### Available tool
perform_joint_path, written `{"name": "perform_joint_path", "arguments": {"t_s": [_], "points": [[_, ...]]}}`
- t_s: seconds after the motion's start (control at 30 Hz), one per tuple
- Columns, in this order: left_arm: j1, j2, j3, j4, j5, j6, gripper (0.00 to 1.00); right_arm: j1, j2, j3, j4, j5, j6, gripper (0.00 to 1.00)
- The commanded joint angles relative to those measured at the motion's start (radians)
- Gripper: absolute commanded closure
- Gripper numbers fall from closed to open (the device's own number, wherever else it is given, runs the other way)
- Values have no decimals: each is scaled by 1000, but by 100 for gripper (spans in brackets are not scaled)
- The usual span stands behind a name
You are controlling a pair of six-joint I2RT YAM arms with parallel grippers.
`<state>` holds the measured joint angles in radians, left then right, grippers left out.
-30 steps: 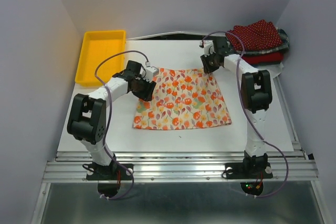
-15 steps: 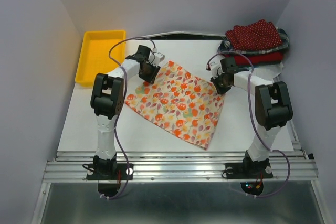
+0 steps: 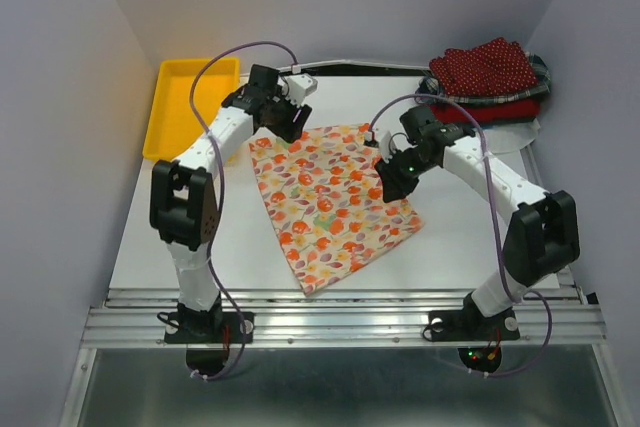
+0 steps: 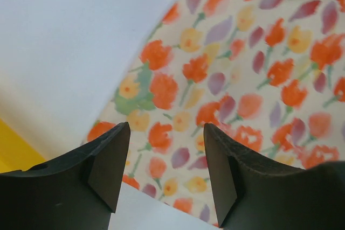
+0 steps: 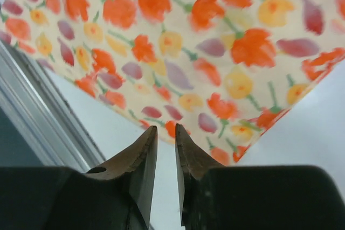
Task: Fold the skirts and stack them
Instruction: Flatten the skirt out
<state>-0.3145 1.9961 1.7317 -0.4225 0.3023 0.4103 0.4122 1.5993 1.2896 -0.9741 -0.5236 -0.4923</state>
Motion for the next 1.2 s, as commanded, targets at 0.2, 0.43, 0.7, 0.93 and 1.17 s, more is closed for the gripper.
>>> {"name": "perform_joint_path", "arguments": {"t_s": [0.2,0.43,0.7,0.93,1.17], "points": [[-100,-390,-469,-33,120,27,33,-19,208,24,221,256,37,79],[-90,-451,-537,-3,67,-30,32,31,263,-108,167,292,-15,80],[-46,-364,-391,-7,60,-35,32,267,235,-159,-20,87,11,80],[-46,-244,-346,-10,109,-8,32,246,188,32,-111,-128,70,76],[-46,-215,-388,22,153,10,34,-32,238,296,-65,-127,100,75]]}}
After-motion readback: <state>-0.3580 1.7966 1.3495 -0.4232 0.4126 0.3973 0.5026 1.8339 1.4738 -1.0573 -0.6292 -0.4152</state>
